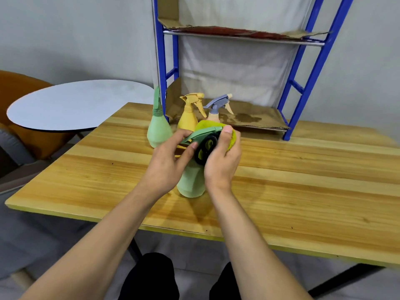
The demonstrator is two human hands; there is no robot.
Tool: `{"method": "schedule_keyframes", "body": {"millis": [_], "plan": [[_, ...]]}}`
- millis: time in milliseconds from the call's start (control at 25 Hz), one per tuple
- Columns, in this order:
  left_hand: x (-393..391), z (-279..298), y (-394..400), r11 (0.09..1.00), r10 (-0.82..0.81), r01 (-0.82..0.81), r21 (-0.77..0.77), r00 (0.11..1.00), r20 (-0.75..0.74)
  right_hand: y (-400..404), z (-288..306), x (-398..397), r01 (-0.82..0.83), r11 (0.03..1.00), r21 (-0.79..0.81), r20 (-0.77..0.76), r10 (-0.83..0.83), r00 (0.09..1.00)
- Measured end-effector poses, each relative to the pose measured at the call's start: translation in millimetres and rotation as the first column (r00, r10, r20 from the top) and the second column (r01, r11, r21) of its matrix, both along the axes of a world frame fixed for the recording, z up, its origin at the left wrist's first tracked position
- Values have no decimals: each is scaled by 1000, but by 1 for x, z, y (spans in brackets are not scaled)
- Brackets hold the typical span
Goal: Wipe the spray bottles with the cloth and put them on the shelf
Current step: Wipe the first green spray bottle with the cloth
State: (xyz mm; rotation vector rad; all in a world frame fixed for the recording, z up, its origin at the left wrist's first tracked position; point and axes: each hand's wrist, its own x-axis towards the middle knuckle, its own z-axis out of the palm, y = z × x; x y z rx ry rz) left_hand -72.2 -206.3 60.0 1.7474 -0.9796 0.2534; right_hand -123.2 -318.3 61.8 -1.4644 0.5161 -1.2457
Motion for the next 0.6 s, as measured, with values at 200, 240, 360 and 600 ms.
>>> {"method": "schedule_keyframes", "body": {"millis": [200, 240, 360, 600], "plan": [[4, -12, 4, 998, 37, -38, -44, 999, -23, -15, 1, 10, 92, 946, -310, -149, -144, 978], [3, -12, 4, 998, 36, -37, -43, 999, -24, -17, 0, 11, 88, 950, -299, -169, -144, 975], [-4, -10, 2, 999, 42, -43, -33, 999, -18, -17, -3, 5, 61, 998, 3, -247, -59, 967], [-12, -2, -7, 998, 12, -19, -65, 995, -97, -22, 5, -8, 153, 977, -145, -211, -182, 960]]}}
